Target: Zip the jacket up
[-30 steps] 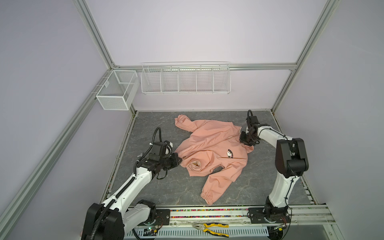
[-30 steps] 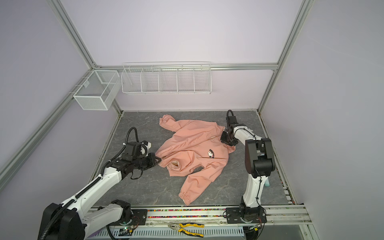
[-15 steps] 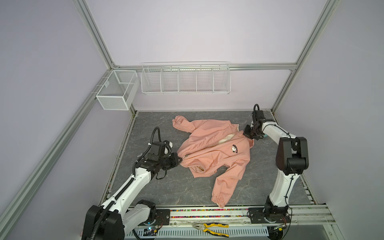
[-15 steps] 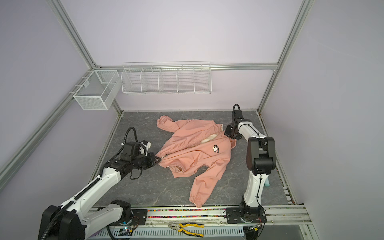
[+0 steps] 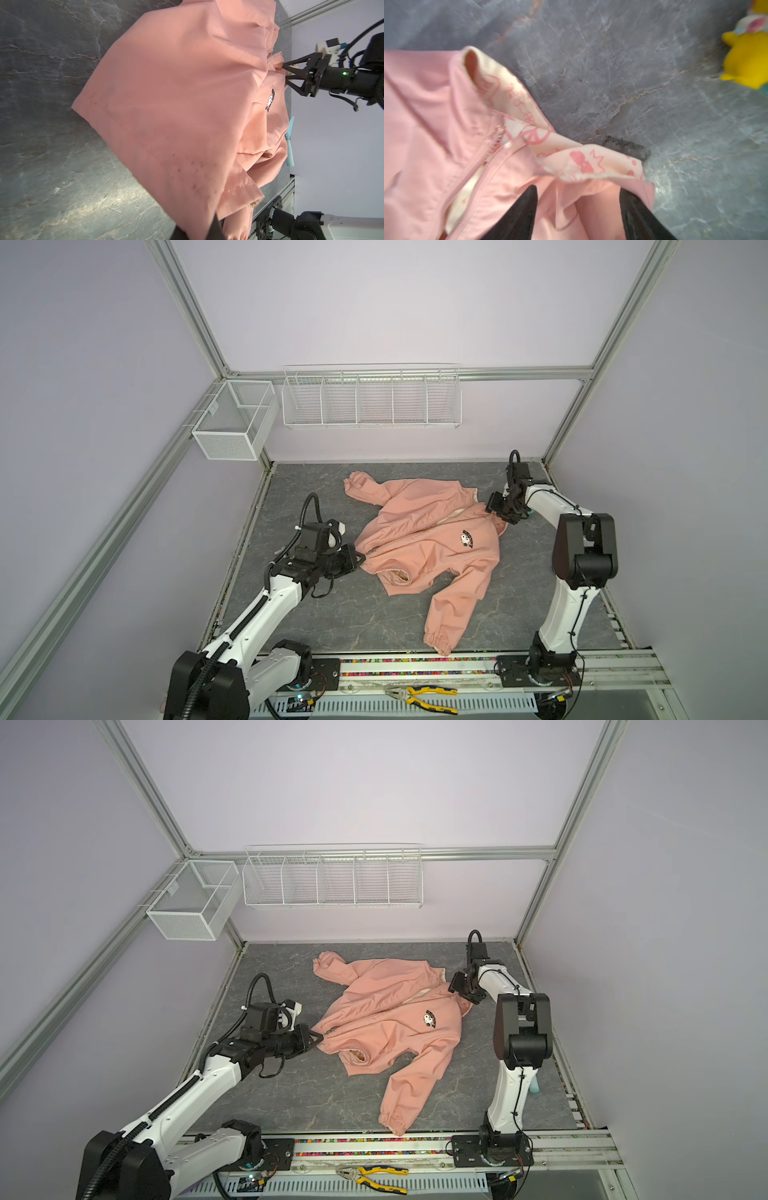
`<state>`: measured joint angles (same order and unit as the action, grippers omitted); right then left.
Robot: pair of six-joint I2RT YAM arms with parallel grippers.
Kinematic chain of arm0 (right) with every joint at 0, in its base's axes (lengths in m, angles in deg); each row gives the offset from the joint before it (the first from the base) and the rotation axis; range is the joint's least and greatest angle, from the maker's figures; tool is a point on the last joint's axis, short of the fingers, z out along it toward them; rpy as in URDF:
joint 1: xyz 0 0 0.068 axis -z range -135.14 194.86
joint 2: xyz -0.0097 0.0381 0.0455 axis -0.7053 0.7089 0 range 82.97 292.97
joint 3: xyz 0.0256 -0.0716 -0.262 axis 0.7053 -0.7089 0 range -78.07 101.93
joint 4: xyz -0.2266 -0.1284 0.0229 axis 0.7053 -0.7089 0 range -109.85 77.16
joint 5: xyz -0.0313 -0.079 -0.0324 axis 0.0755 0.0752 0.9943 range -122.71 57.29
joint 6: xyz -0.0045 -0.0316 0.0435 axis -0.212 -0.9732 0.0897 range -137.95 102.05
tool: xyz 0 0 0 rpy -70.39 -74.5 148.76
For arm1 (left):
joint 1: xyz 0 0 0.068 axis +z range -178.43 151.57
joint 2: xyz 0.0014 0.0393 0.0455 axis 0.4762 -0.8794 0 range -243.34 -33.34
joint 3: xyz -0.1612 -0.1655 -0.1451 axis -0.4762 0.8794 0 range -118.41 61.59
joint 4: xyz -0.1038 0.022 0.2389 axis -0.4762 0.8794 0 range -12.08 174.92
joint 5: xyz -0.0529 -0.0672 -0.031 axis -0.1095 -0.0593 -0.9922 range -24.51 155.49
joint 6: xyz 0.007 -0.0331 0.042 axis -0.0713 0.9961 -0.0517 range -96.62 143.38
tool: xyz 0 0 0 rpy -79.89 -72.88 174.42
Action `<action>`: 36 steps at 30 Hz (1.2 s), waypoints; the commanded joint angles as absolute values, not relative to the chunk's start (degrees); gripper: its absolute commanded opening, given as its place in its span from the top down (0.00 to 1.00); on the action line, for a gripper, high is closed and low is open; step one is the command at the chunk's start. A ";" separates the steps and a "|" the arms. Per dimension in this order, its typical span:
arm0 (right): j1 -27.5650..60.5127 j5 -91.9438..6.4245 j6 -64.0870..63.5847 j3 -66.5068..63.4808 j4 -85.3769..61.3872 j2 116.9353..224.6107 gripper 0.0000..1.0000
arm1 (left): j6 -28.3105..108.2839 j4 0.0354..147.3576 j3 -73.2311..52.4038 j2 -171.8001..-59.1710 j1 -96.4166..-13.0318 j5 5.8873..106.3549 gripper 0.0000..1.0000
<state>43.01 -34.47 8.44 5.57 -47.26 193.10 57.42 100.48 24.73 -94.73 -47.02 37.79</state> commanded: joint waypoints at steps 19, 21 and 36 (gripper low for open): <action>6.85 -61.48 18.27 -3.11 -29.66 177.10 0.33 | 57.89 97.93 25.89 -94.34 -46.63 35.72 1.00; 4.27 -64.19 22.67 -4.84 -23.12 178.50 0.32 | 57.97 97.71 26.08 -94.34 -46.63 35.54 1.00; -0.59 -62.02 26.07 -5.82 -14.55 186.15 0.24 | 58.52 95.36 26.92 -94.41 -46.63 34.20 1.00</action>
<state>-0.62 -62.47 25.49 -5.01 -16.68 185.38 58.34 97.12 25.99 -94.73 -46.91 34.95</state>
